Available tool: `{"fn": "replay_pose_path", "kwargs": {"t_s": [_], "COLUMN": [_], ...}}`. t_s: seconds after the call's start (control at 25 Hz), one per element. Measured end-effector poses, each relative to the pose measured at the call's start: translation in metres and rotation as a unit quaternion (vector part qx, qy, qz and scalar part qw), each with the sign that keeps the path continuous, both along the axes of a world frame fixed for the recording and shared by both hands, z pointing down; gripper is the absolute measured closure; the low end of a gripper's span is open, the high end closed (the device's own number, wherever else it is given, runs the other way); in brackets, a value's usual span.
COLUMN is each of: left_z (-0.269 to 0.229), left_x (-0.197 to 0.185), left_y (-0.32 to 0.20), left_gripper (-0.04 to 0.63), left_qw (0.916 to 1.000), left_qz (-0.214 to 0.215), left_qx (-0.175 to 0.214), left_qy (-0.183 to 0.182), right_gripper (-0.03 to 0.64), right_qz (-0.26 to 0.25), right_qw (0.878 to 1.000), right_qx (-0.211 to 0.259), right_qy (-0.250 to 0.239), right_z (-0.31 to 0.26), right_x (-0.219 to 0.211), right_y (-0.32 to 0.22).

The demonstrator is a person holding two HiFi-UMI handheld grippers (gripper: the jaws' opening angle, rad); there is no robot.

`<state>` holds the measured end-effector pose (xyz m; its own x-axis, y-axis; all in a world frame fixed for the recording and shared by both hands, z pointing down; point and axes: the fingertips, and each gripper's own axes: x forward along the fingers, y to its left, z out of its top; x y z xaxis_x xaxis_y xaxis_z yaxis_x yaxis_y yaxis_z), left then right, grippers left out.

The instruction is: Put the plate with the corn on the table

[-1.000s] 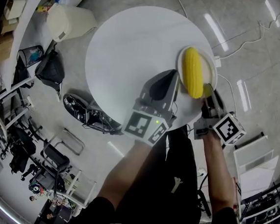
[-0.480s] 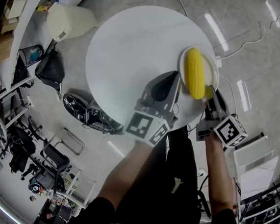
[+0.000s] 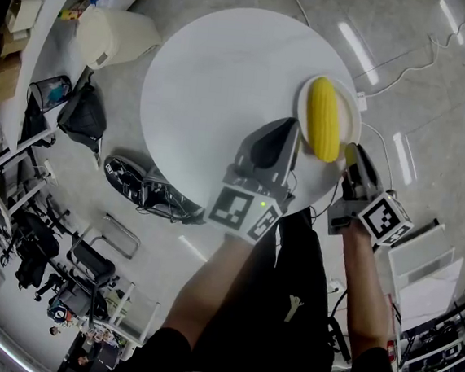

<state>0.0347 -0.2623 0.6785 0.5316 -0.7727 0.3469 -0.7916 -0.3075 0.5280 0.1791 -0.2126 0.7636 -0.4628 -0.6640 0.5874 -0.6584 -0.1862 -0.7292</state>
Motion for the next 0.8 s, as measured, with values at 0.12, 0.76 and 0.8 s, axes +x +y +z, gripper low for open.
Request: {"fn": "replay_pose_path", "kwargs": {"t_s": [0.12,0.76,0.8], "left_z": [-0.002,-0.017,-0.019], "left_x": [0.000,0.004,0.004], "left_y": [0.001,0.019,0.021], "left_gripper": [0.591,0.590,0.591], "left_qw": [1.0000,0.9999,0.9999], "left_qz": [0.000,0.001,0.001], "left_qx": [0.002,0.014,0.016], "left_qy": [0.000,-0.004,-0.004], "right_gripper": [0.535,0.606,0.607], "right_qz": [0.002,0.010,0.008], "right_qw": [1.000,0.999,0.999], "right_qx": [0.003,0.032,0.035], "right_qy": [0.000,0.022,0.021], "right_z": [-0.002,-0.031,-0.034], "right_x": [0.001,0.013,0.012], "right_y": [0.001,0.007,0.008]}}
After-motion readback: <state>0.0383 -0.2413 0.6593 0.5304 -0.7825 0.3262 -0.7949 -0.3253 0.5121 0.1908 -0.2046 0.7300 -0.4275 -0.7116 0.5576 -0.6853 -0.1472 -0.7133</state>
